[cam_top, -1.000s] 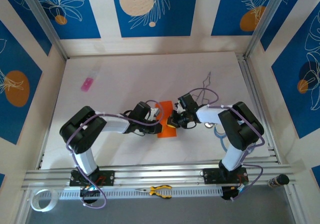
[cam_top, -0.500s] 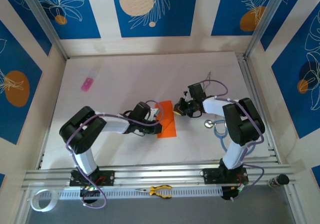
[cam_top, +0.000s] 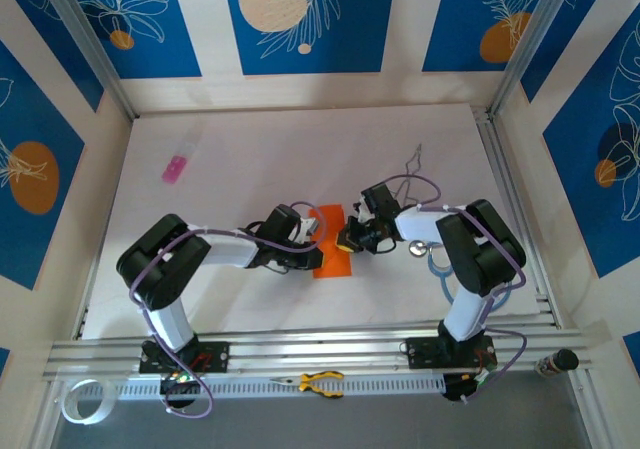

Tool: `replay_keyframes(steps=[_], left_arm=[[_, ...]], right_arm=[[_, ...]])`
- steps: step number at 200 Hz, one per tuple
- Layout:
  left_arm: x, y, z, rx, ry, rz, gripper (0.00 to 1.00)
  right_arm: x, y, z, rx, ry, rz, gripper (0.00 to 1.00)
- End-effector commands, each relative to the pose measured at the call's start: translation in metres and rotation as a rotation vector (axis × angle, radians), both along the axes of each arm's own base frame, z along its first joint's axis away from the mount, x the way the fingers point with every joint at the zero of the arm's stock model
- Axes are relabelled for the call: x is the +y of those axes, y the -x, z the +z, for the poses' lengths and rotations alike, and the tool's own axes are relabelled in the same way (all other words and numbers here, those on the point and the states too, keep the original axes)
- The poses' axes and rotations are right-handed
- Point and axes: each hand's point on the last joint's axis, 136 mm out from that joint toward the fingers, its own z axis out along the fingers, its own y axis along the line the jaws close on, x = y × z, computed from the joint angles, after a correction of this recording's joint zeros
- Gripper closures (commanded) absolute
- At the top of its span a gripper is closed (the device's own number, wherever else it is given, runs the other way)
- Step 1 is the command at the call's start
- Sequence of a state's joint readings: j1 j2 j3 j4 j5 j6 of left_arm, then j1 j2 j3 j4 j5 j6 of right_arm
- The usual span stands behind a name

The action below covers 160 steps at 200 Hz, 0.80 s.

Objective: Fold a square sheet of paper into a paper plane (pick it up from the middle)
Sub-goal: Fold the triangle a second time at the center of the table.

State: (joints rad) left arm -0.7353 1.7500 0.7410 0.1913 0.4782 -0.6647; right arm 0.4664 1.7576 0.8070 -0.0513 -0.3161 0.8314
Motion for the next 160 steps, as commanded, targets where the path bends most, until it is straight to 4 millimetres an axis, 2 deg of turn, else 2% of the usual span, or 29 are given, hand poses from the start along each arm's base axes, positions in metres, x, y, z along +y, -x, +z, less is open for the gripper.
replay_keyframes(steps=[1, 34, 59, 86, 119, 135, 160], left_arm=[[0.002, 0.006, 0.008, 0.032, 0.002, 0.01, 1.0], [-0.012, -0.011, 0.036, -0.017, 0.068, 0.032, 0.99], [-0.026, -0.022, 0.042, -0.015, 0.108, 0.041, 0.98], [-0.03, -0.028, 0.025, 0.019, 0.069, 0.052, 0.97], [-0.038, -0.023, 0.008, 0.064, 0.065, 0.032, 0.96], [-0.033, -0.017, -0.004, 0.074, 0.023, 0.036, 0.97], [-0.014, -0.003, -0.02, 0.101, -0.064, 0.045, 0.97]], right_arm=[[-0.008, 0.007, -0.017, 0.044, 0.023, -0.007, 1.0], [-0.007, 0.01, -0.017, 0.049, 0.011, -0.001, 1.0], [-0.007, 0.012, -0.018, 0.05, 0.004, -0.005, 1.0], [-0.008, 0.013, -0.02, 0.056, 0.007, -0.01, 1.0], [-0.01, 0.015, -0.021, 0.06, 0.012, -0.017, 1.0], [-0.011, 0.016, -0.022, 0.063, 0.017, -0.022, 1.0], [-0.014, 0.018, -0.027, 0.073, 0.034, -0.027, 1.0]])
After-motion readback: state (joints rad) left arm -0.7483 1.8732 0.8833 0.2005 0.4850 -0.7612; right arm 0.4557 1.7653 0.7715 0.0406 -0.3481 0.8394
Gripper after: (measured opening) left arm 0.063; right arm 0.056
